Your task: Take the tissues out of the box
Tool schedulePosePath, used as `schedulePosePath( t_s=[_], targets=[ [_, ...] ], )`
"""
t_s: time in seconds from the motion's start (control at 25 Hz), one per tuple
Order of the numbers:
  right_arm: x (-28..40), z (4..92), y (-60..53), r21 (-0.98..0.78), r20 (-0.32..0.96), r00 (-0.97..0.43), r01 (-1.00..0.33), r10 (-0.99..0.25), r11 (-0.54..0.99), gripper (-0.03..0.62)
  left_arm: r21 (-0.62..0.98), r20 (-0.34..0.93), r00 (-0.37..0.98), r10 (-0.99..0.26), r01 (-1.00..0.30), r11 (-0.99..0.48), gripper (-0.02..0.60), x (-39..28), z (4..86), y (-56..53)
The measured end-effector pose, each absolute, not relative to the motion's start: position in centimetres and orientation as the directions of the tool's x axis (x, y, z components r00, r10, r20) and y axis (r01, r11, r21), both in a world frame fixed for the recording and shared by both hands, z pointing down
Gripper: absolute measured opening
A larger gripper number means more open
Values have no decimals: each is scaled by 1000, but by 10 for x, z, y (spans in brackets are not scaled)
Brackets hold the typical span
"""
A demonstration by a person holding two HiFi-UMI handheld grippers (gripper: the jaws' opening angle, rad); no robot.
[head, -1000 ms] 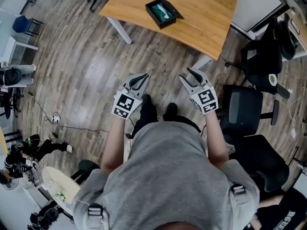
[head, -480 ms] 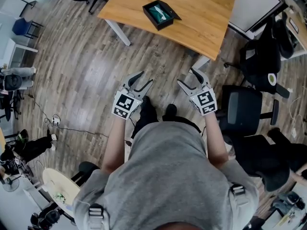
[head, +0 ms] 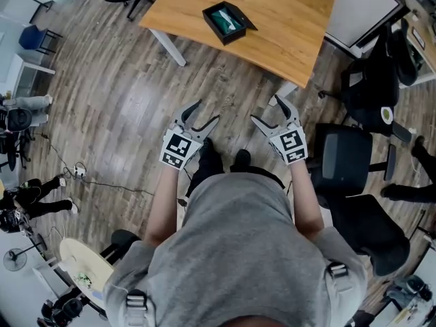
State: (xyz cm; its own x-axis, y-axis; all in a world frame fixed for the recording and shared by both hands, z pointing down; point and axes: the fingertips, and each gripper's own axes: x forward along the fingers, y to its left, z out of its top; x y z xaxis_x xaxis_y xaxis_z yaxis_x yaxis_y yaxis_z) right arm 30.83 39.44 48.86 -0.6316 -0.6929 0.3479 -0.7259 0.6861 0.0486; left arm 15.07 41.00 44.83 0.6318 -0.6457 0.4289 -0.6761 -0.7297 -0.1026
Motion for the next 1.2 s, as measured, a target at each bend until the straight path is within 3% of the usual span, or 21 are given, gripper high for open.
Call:
schedulePosePath(
  t_s=[0.52,1.2],
  targets=[
    [315,496,383,35,346,-634,-728,-692,684,408,-131,399,596,-697,-715,-687,304,147,445,396],
    [303,495,322,49,361,-596,-756,-717,653,407,-89,391,627,-674,-703,-706,303,132,447,331]
  ],
)
